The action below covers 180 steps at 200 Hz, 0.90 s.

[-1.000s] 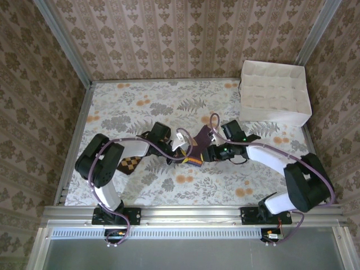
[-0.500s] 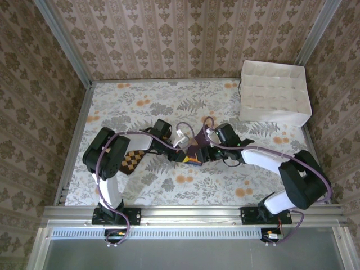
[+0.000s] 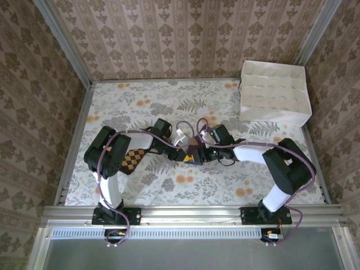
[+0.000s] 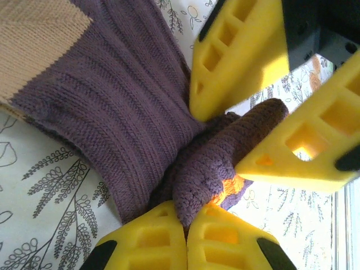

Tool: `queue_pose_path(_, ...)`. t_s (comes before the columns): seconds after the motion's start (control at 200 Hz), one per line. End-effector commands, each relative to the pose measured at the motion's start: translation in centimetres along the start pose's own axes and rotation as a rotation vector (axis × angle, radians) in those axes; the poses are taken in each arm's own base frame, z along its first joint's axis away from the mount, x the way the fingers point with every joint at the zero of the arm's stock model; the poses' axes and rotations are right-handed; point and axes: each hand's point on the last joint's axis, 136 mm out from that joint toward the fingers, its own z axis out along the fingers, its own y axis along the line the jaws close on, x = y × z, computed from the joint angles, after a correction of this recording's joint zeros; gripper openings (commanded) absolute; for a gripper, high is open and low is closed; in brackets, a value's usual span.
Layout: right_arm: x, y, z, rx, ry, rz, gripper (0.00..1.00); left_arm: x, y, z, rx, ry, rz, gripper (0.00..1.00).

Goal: Roll the socks

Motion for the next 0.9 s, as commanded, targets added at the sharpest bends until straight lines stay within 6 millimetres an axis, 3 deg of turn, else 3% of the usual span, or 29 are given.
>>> queue_pose_path(0.0, 1.4, 1.0, -0.2, -0.043, 0.027, 0.005, 0.32, 2.4, 1.6, -0.1, -0.085, 0.055, -0.07, 0.0)
queue_pose_path(0.21, 4.1, 0.7, -0.4, 0.006, 0.102, 0.076, 0.14, 3.6, 1.2, -0.7, -0.128, 0.045, -0.067, 0.0)
queue_pose_path(0.36, 5.7, 0.6, -0.8, 0.029, 0.149, 0.142, 0.05, 4.2, -0.2, -0.6, -0.15, 0.043, -0.022, 0.0)
queue_pose_path(0.55, 7.2, -0.4, -0.8, 0.073, 0.201, 0.219, 0.02, 4.3, -1.4, -0.1, -0.182, 0.062, 0.063, 0.07)
queue_pose_path(0.68, 7.6, -0.9, -0.2, 0.088, 0.28, 0.253, 0.03, 3.5, -1.0, -0.8, -0.247, 0.03, 0.151, 0.19)
queue_pose_path(0.895, 8.8, -1.8, 0.5, 0.125, 0.4, 0.293, 0.03, 1.7, -2.8, -3.2, -0.32, -0.053, 0.439, 0.24)
